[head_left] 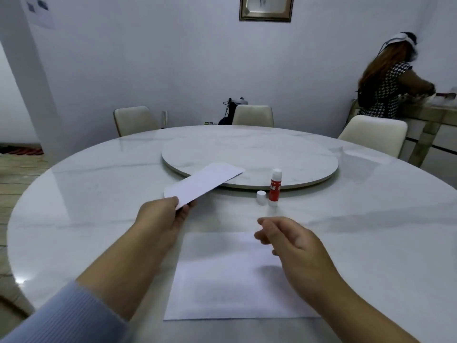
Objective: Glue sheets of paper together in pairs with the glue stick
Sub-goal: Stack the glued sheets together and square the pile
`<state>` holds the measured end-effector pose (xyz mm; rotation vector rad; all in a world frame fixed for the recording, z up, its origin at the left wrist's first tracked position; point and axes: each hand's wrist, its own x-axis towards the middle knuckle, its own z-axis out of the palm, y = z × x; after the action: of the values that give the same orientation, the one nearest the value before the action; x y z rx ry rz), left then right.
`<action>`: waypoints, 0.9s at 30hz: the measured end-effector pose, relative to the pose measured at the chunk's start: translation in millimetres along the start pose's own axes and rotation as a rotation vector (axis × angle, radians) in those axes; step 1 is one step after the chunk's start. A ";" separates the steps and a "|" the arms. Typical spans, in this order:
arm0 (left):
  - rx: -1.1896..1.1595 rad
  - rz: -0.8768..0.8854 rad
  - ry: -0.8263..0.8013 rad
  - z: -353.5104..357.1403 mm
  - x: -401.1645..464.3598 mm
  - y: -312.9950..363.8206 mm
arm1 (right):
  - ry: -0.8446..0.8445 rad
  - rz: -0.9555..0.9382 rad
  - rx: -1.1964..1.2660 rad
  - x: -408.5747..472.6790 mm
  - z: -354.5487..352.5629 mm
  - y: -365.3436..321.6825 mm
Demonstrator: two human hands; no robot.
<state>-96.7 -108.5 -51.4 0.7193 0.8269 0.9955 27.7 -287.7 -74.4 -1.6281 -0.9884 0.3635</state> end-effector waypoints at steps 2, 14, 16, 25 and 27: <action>-0.011 0.006 -0.029 4.5 -32.2 -12.1 | -0.147 0.222 0.385 6.4 16.3 -17.0; -0.229 -0.237 -0.108 -27.4 -59.2 -16.0 | -0.113 0.213 0.661 27.3 -32.4 -20.3; -0.159 -0.257 -0.182 -37.3 -51.4 -8.8 | -0.203 0.247 0.683 27.8 -49.0 -13.8; 0.811 0.116 -0.227 -57.0 -50.7 1.3 | -0.113 0.413 0.223 15.1 -51.5 13.4; 0.943 0.201 -0.219 -58.2 -52.9 0.7 | 0.001 0.368 0.086 12.6 -48.2 17.1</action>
<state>-162.8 -148.5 -66.3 1.7102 1.0352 0.6432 75.4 -309.7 -71.7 -1.7292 -0.6589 0.6449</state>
